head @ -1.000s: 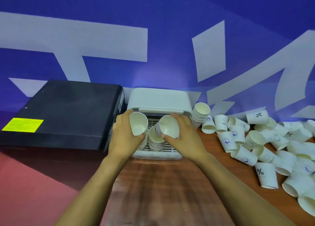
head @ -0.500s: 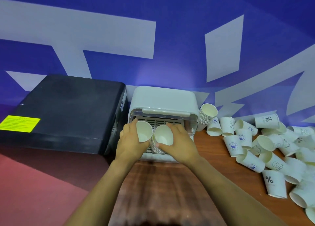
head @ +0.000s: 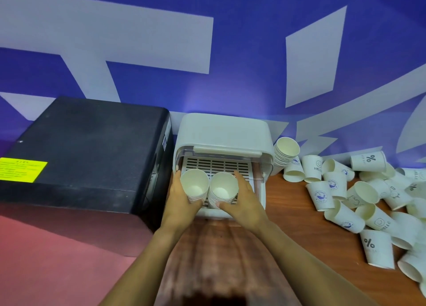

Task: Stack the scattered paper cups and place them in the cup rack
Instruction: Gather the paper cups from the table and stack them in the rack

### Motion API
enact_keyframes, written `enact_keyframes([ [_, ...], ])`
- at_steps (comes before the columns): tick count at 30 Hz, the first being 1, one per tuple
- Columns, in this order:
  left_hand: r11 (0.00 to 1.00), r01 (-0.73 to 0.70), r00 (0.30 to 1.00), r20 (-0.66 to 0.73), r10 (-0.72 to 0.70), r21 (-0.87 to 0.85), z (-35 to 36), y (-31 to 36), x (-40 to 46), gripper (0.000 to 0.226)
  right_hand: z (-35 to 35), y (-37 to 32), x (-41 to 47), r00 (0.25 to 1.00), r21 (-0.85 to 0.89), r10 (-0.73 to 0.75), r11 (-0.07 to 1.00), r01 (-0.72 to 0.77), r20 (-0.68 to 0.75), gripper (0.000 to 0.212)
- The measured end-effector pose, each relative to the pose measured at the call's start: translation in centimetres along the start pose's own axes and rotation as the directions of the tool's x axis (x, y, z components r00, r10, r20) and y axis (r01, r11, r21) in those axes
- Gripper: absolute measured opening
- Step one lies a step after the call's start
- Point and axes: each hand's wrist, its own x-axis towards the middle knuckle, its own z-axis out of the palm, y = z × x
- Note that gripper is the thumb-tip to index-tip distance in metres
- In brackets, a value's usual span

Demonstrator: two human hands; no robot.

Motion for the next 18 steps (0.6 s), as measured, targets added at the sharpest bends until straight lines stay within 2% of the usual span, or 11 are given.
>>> enact_keyframes([
  [4,0.996,0.061,0.997,-0.038,-0.064,-0.066,0.8,-0.5,0.4,0.076,1.1,1.1,0.6,0.998,0.177,0.042,0.984,-0.035,-0.037,0.089],
  [8,0.993,0.079,0.993,-0.08,-0.086,-0.085,1.7,-0.4,0.6,0.077,1.3,1.8,1.2,0.997,0.257,0.075,0.964,-0.064,-0.035,0.077],
  [12,0.99,0.085,0.991,-0.095,-0.095,-0.11,2.9,-0.9,1.7,0.074,1.3,2.6,1.8,0.993,0.291,0.116,0.951,-0.101,-0.033,0.075],
  [18,0.995,0.041,0.996,-0.078,-0.048,-0.087,5.0,-1.5,5.6,0.058,0.6,2.5,4.3,0.972,0.409,0.179,0.907,-0.102,-0.154,0.073],
])
